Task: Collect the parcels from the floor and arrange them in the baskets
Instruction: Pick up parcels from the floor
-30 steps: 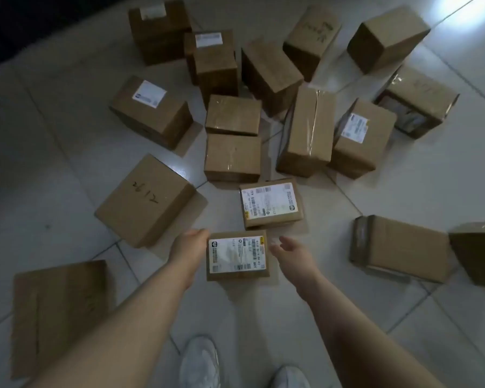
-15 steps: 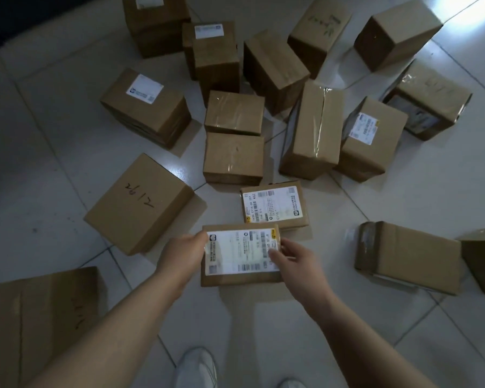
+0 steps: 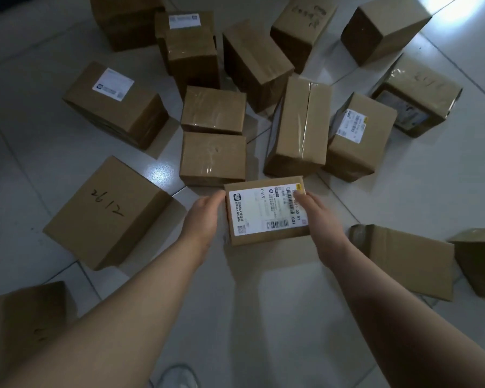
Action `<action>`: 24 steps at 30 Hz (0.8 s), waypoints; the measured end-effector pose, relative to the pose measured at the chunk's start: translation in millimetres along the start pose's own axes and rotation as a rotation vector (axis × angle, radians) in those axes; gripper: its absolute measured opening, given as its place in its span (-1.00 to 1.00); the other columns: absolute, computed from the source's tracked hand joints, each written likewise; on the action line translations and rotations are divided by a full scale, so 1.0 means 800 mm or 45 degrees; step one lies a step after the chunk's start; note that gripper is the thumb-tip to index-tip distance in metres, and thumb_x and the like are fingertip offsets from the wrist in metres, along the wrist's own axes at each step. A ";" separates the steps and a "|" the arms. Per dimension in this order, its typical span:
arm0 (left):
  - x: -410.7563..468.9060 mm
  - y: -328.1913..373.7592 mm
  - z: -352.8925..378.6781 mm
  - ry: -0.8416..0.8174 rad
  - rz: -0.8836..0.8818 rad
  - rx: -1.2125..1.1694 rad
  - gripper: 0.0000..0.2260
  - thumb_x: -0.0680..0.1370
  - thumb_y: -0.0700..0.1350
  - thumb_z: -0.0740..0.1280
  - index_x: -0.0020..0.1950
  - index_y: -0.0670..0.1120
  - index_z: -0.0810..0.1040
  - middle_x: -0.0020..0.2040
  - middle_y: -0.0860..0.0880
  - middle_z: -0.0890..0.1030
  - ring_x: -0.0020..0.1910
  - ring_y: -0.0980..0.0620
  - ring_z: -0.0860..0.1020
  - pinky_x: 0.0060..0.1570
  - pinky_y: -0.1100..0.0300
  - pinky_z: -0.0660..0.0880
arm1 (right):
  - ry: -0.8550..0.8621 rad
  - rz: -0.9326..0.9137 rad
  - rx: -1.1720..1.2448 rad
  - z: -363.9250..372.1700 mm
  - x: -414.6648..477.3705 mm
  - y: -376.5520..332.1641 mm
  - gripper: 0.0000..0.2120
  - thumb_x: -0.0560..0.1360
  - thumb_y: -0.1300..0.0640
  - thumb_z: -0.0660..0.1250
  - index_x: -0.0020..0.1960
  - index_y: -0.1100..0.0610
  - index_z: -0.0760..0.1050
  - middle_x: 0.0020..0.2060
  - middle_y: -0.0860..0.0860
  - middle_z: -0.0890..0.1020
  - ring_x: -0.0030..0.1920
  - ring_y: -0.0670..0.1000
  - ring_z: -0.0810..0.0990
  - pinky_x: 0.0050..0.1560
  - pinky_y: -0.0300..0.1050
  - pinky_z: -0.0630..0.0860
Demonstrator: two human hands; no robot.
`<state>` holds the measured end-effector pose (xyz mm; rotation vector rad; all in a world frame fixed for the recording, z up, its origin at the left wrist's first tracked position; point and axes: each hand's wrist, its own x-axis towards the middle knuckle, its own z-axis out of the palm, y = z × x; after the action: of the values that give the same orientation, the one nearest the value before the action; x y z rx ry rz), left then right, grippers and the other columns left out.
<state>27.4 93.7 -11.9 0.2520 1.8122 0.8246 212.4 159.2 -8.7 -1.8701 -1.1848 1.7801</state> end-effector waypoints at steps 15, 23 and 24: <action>-0.082 0.031 -0.028 -0.228 -0.102 -0.127 -0.58 0.60 0.30 -0.03 0.12 0.20 0.57 0.02 0.18 0.64 0.09 0.14 0.53 0.27 0.04 0.29 | -0.183 0.172 0.074 -0.002 -0.064 -0.045 -0.73 0.55 -0.15 0.23 0.03 -0.02 0.61 -0.03 -0.07 0.72 0.12 -0.03 0.60 0.45 0.05 0.28; -0.246 0.156 -0.130 -0.048 0.036 -0.263 -0.58 0.59 0.29 0.00 0.10 0.19 0.61 0.03 0.16 0.67 0.08 0.14 0.56 0.18 0.09 0.37 | -0.270 -0.012 -0.041 0.021 -0.210 -0.225 -0.72 0.52 -0.15 0.28 -0.08 0.01 0.67 -0.09 -0.08 0.74 0.05 -0.06 0.66 0.34 -0.03 0.41; -0.272 0.175 -0.146 -0.028 0.064 -0.281 -0.58 0.60 0.27 -0.01 0.09 0.19 0.60 -0.02 0.16 0.69 0.03 0.17 0.59 0.09 0.14 0.40 | -0.299 -0.033 -0.052 0.027 -0.238 -0.249 -0.72 0.53 -0.16 0.27 -0.04 -0.01 0.65 -0.06 -0.08 0.73 0.07 -0.05 0.65 0.35 -0.02 0.39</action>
<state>-19.5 32.4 261.2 0.1638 1.6835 1.0446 142.9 137.3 258.0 -1.6934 -1.3279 2.0188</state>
